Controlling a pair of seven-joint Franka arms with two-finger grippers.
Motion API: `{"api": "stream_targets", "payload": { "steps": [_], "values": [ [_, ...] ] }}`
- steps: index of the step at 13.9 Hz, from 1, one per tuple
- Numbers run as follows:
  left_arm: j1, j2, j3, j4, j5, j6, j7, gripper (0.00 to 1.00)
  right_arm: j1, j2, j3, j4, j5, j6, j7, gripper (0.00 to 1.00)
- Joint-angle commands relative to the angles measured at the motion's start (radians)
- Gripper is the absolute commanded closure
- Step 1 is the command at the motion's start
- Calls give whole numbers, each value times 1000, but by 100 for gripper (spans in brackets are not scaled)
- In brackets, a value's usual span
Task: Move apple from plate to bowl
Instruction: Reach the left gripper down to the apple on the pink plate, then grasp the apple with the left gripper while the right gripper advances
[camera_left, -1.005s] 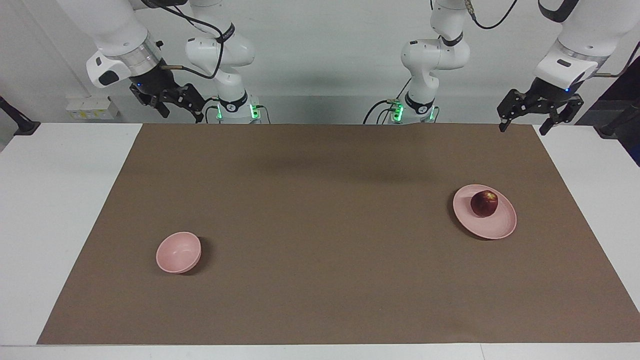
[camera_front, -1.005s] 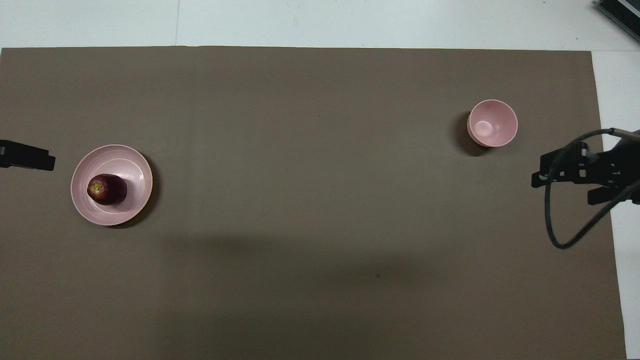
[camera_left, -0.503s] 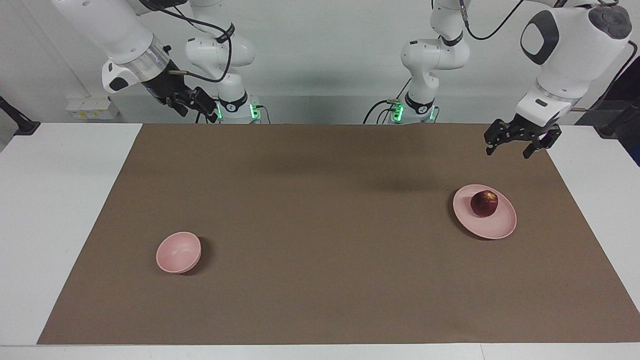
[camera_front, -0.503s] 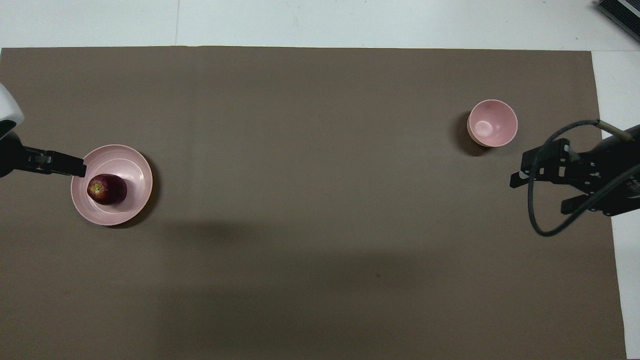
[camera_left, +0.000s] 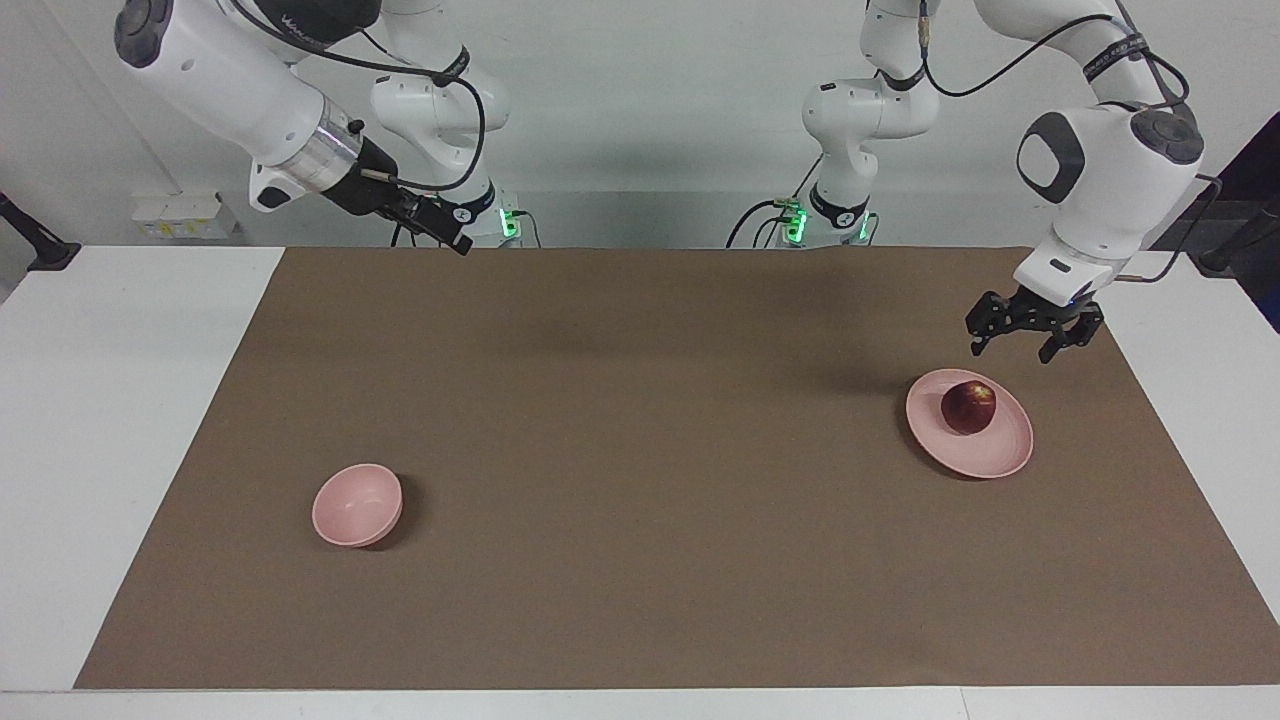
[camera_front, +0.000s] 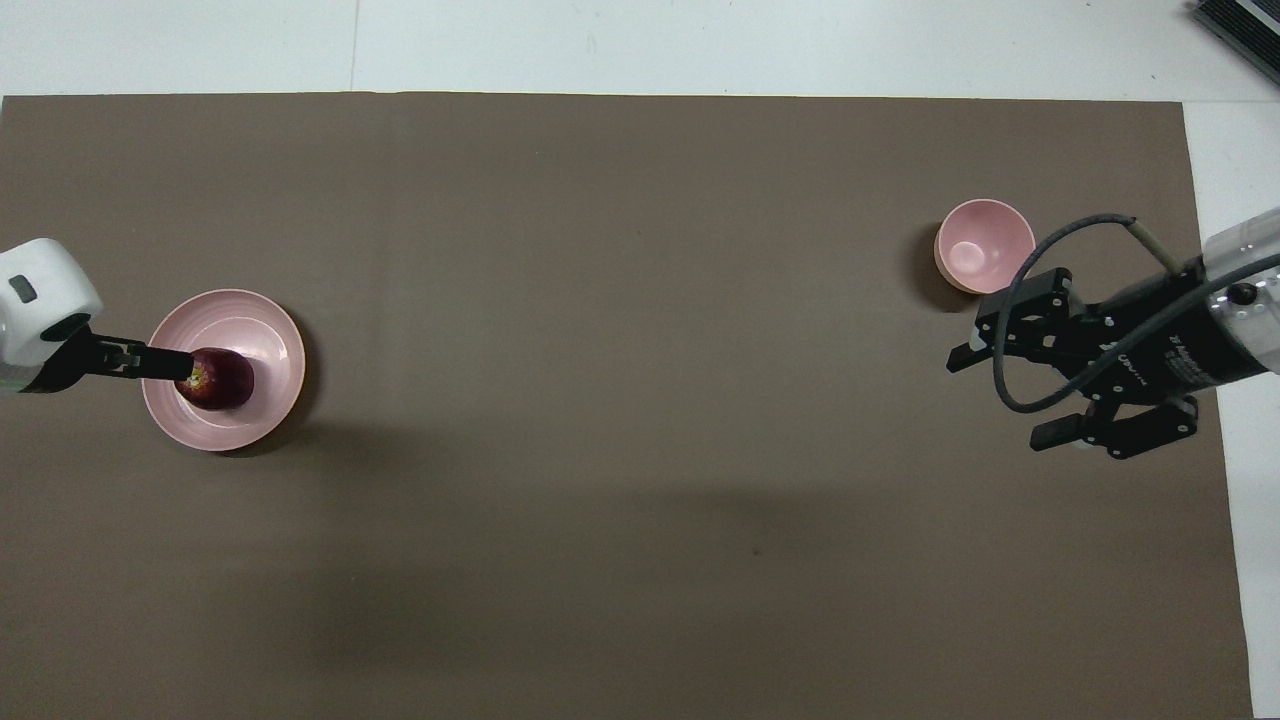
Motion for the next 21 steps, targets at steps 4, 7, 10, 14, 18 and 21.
{"api": "stream_targets", "payload": {
  "steps": [4,7,10,14,18,21],
  "values": [
    [19,81,-6,-132,-12,228,20,0,19,63,4,-69,232,110,219,0],
    [13,148,-6,-132,-12,312,11,0,56,69,5,-136,346,214,264,0],
    [21,162,-6,-134,-12,309,14,6,137,69,5,-198,441,381,342,0],
    [16,164,-6,-123,-12,292,15,66,258,69,5,-203,457,536,462,0],
    [-2,164,-12,-39,-12,189,11,94,309,68,5,-204,457,584,516,0],
    [-14,156,-25,85,-42,-19,17,100,312,63,5,-204,455,554,517,0]
  ]
}}
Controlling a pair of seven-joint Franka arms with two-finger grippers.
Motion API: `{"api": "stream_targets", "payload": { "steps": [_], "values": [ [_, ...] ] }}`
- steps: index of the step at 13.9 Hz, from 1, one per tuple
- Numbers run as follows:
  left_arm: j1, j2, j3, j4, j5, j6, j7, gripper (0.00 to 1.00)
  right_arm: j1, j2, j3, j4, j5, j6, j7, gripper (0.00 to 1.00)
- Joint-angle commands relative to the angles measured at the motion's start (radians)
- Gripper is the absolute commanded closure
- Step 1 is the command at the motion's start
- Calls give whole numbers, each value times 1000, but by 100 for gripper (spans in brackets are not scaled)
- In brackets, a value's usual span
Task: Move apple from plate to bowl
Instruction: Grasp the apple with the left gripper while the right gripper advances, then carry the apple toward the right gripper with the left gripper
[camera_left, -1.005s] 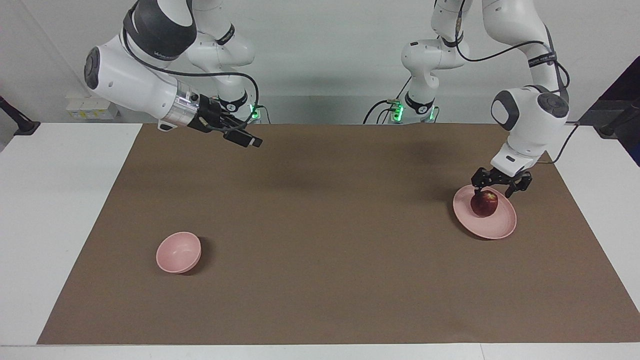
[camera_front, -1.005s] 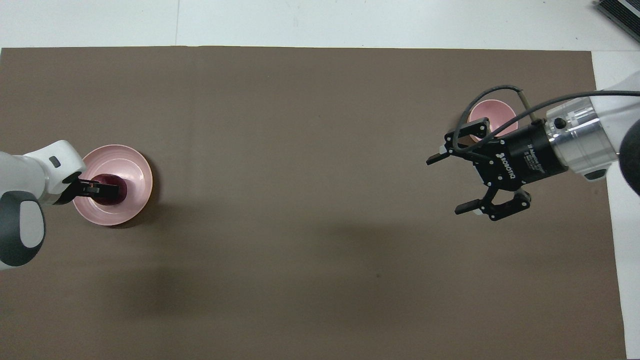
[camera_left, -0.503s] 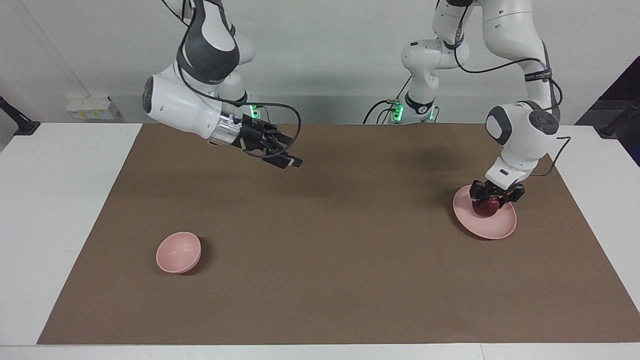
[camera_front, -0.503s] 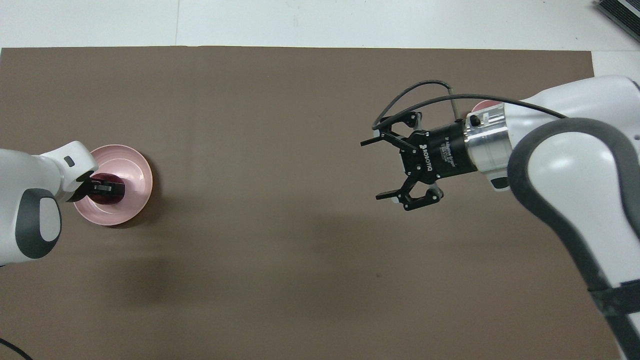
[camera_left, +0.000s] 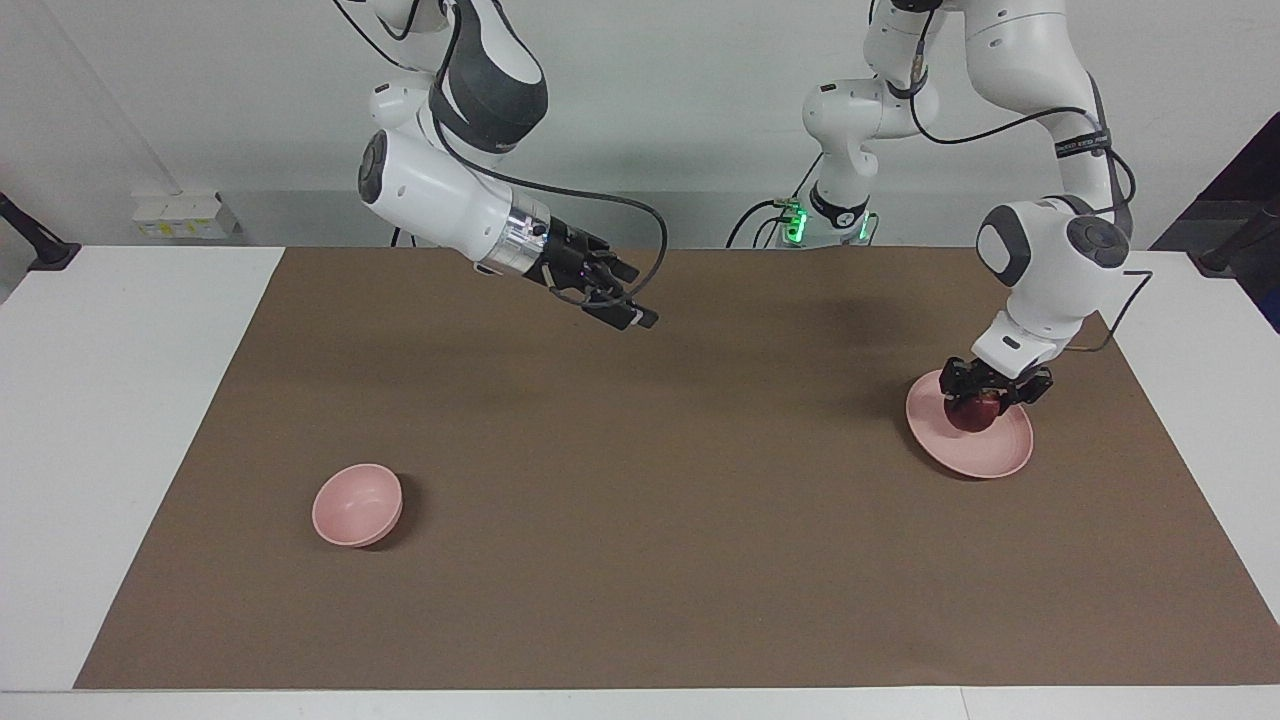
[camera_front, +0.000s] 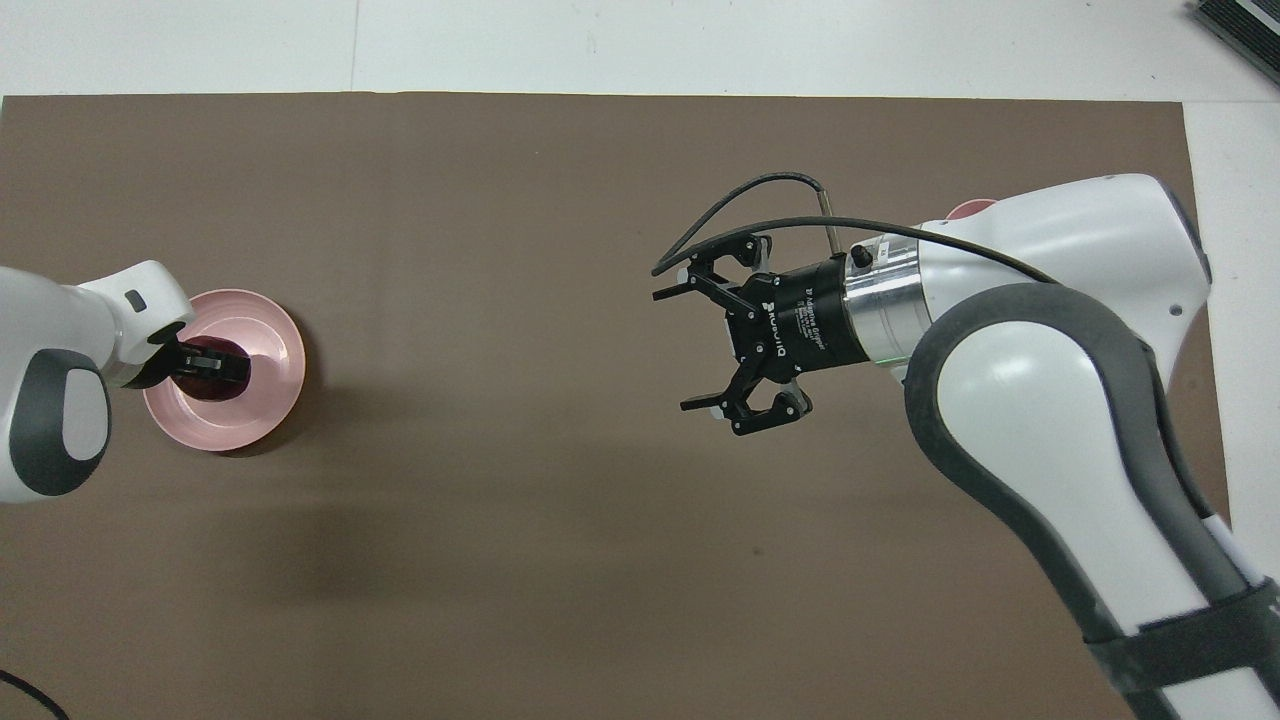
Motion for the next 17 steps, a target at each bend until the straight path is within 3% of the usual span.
{"api": "stream_targets", "payload": {
  "steps": [1,2,4,9,14,17],
  "values": [
    [-43,-13,5,123,-93,-162,8,100,7,-24,-2,-24,26,-38,15,0],
    [-55,-17,3,164,-195,-224,0,100,5,-24,-2,-21,50,-54,103,0],
    [-95,-34,2,203,-280,-291,-18,100,10,-26,-2,-24,84,-42,170,0],
    [-227,-45,2,191,-459,-293,-93,100,33,-33,-3,-44,92,7,251,0],
    [-349,-70,0,157,-660,-223,-168,100,38,-23,-2,-142,94,115,130,0],
    [-443,-108,0,79,-774,-55,-184,100,67,-19,-2,-164,113,168,104,0]
  ]
}}
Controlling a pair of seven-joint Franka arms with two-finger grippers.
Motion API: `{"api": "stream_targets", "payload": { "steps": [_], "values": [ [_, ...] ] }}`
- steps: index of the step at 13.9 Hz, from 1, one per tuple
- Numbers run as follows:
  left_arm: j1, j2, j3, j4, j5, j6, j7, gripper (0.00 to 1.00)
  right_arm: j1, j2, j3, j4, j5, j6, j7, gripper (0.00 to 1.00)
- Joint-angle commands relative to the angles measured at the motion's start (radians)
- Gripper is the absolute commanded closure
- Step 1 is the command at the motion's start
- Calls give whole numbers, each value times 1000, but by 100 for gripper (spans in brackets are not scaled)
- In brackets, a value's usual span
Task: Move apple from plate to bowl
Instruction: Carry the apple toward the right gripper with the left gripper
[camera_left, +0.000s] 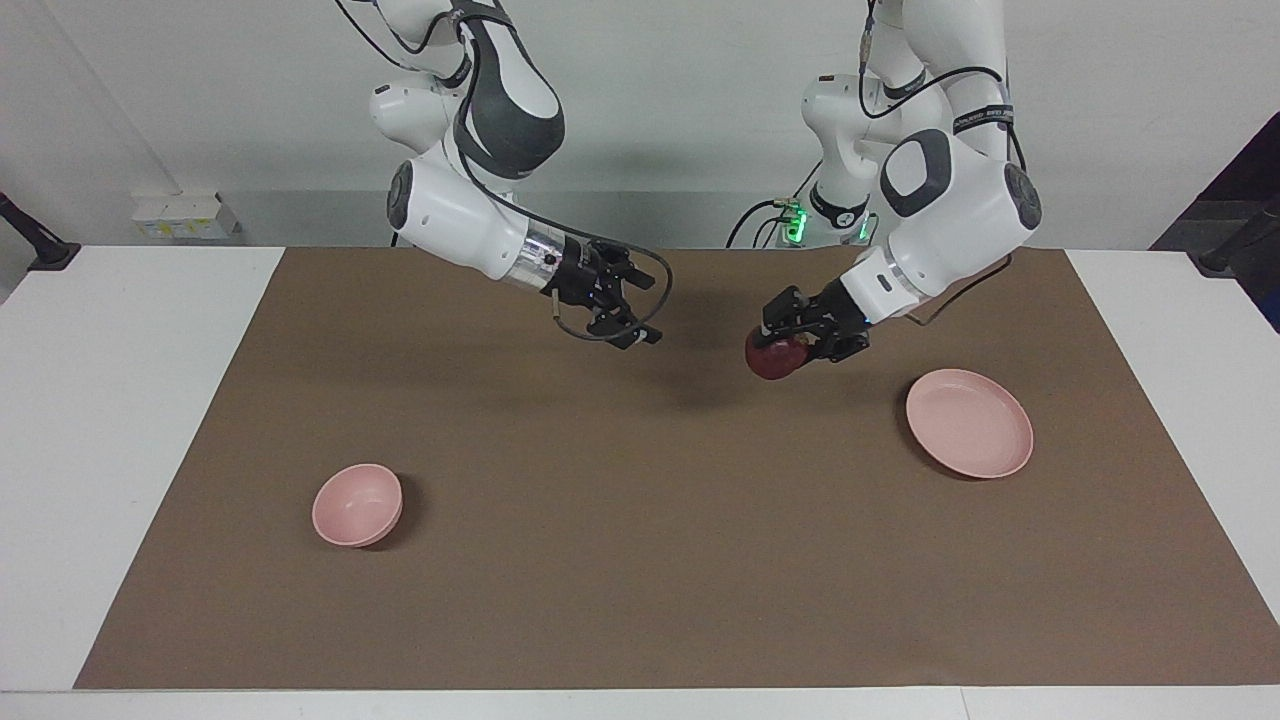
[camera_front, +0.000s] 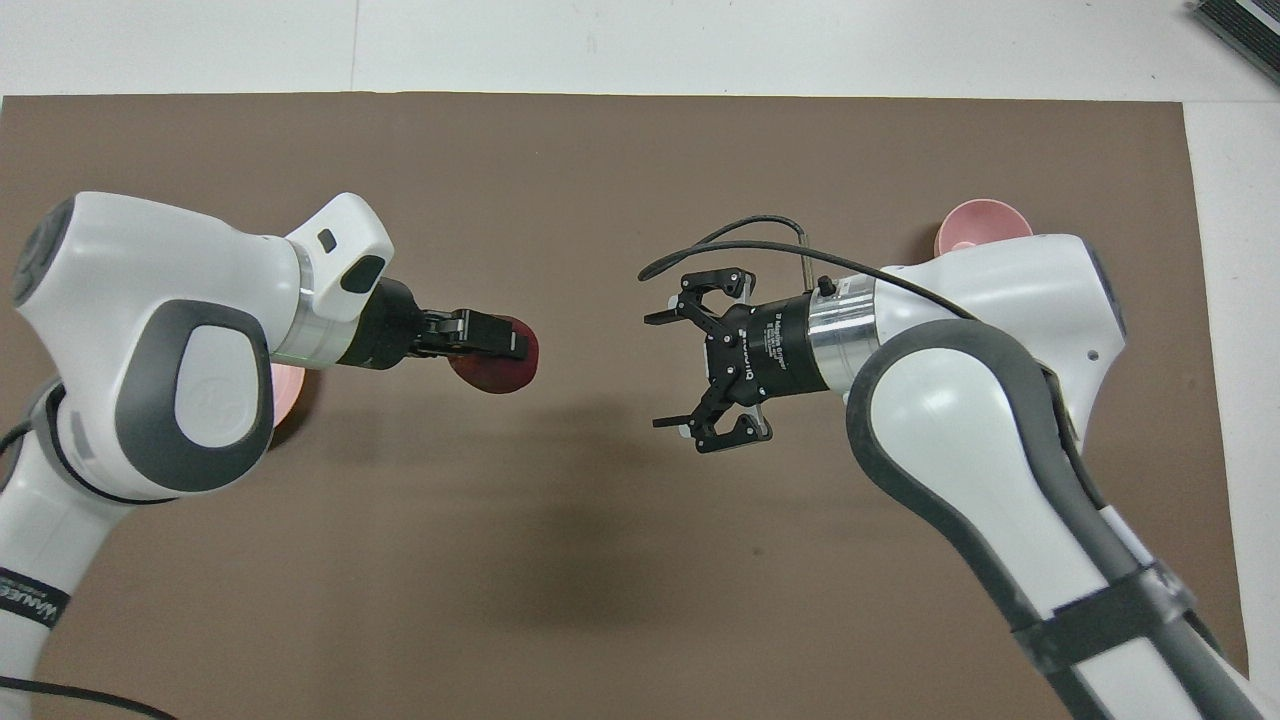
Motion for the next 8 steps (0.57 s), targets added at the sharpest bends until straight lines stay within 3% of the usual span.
{"api": "stream_targets", "payload": {
  "steps": [1,8],
  "values": [
    [-89,-61,17,-91,-93,143,-17,100,17,-20,-2,-39,37,36,-61,0],
    [-186,-75,17,-101,-180,185,-60,100,6,-31,-2,-99,49,34,-175,0]
  ]
}}
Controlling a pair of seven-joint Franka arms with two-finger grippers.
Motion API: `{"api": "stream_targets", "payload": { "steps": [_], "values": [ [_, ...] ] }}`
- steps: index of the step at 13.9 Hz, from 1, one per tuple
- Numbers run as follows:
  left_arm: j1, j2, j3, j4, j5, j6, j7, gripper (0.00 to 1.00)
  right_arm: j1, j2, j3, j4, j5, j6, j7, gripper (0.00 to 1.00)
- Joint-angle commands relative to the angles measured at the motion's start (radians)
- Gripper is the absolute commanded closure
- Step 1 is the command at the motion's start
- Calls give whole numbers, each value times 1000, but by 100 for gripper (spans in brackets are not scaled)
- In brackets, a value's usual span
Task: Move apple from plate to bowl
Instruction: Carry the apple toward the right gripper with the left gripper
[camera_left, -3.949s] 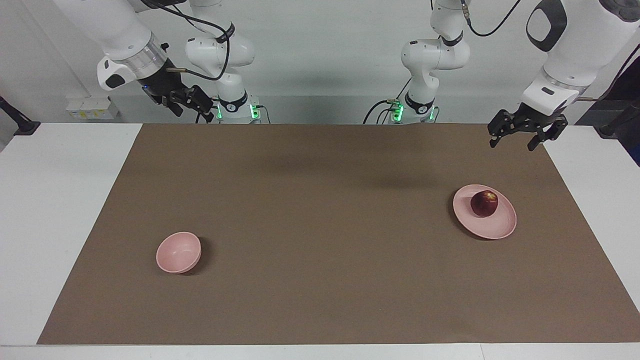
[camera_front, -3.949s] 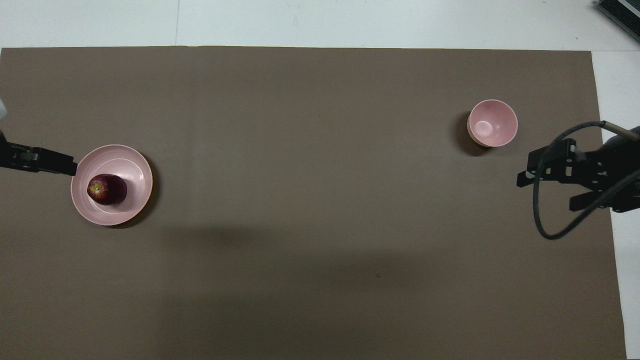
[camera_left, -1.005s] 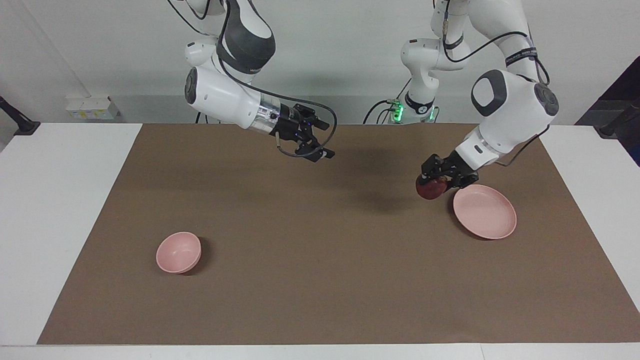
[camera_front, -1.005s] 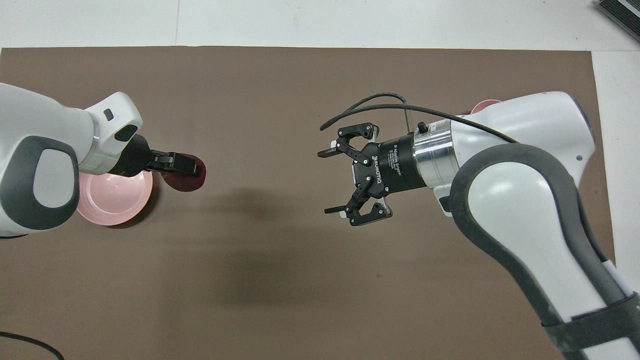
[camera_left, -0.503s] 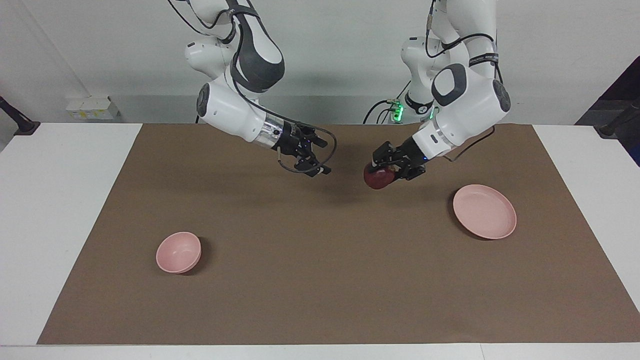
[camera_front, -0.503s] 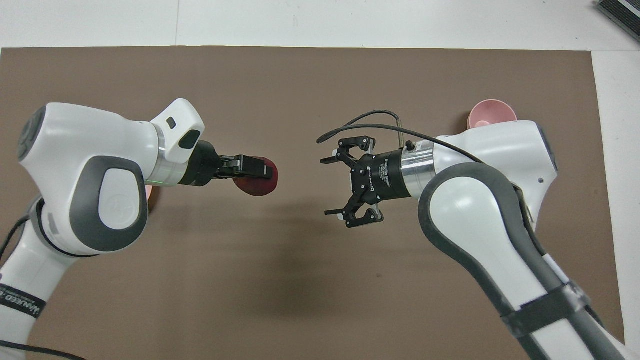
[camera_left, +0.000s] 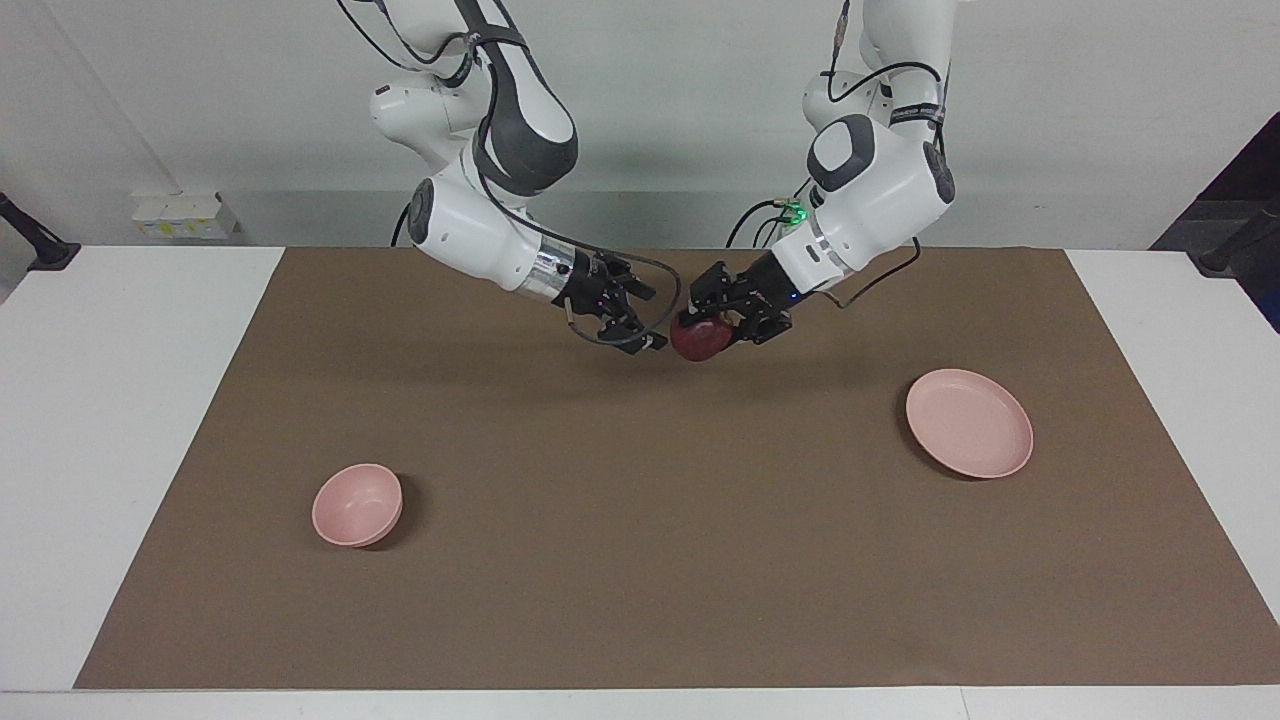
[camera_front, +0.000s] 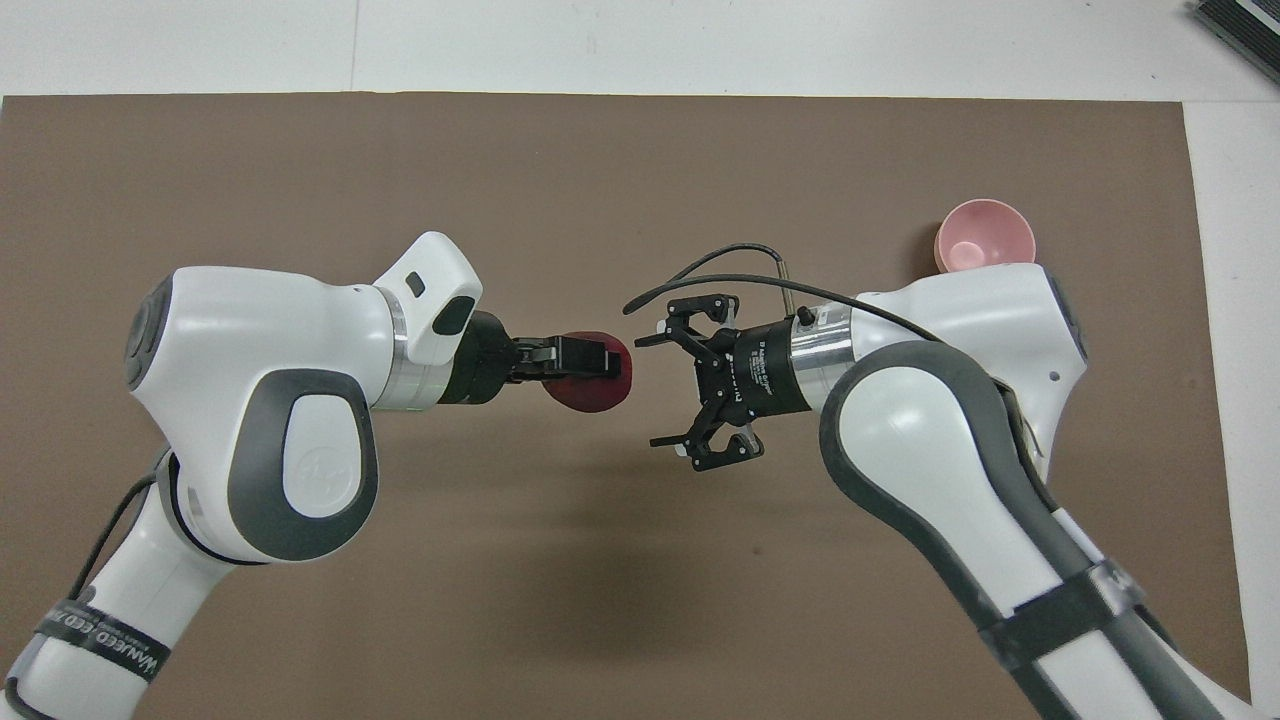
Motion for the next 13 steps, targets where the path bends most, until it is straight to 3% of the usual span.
{"api": "stream_targets", "payload": {
  "steps": [1,10,11,12,13],
  "values": [
    [-56,-37,16,-43,-28,61,-31,100,-10,-29,2,-40,34,21,-37,0],
    [-102,-40,13,-43,-41,99,-75,100,-5,-30,2,-40,67,32,-39,0],
    [-102,-39,12,-42,-54,107,-78,100,-4,-30,2,-38,67,32,-43,23],
    [-102,-39,7,-43,-56,110,-78,100,-1,-30,2,-37,67,35,-45,56],
    [-110,-39,1,-42,-58,110,-80,100,1,-25,2,-29,67,35,-44,100]
  ]
}}
